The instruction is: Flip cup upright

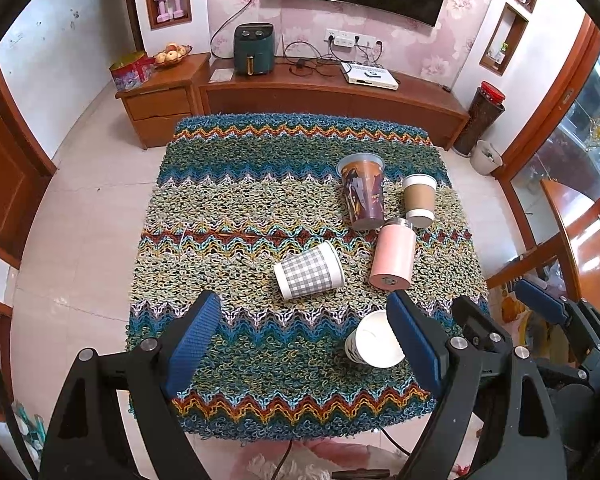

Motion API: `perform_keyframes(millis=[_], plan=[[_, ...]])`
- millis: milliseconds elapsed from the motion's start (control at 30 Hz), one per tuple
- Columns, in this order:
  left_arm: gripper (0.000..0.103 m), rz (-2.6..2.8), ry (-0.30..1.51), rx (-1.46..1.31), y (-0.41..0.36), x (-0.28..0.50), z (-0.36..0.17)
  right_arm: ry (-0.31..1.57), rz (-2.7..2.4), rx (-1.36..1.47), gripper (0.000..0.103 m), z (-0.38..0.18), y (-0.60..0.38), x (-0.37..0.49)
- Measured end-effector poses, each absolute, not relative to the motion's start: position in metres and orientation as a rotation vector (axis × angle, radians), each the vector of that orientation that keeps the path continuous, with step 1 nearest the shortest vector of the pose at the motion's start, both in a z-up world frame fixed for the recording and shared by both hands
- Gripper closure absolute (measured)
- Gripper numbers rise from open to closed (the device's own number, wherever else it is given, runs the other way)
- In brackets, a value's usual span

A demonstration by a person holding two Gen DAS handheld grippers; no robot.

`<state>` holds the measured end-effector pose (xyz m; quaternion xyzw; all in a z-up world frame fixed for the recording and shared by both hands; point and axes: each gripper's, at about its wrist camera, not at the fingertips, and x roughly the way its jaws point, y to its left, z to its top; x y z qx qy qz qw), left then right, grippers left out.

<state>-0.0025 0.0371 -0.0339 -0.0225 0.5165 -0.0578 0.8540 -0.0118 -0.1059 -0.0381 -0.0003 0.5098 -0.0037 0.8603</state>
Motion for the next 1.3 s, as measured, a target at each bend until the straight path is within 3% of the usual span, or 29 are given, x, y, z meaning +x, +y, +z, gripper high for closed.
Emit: perform_keyframes(millis=[1300], plan=[[0.016,-0.081,1.073,-0.007,0.048,-0.016,-0.028,1.020,-0.039,0.018,0.031,-0.025,-0.100,-0.025]])
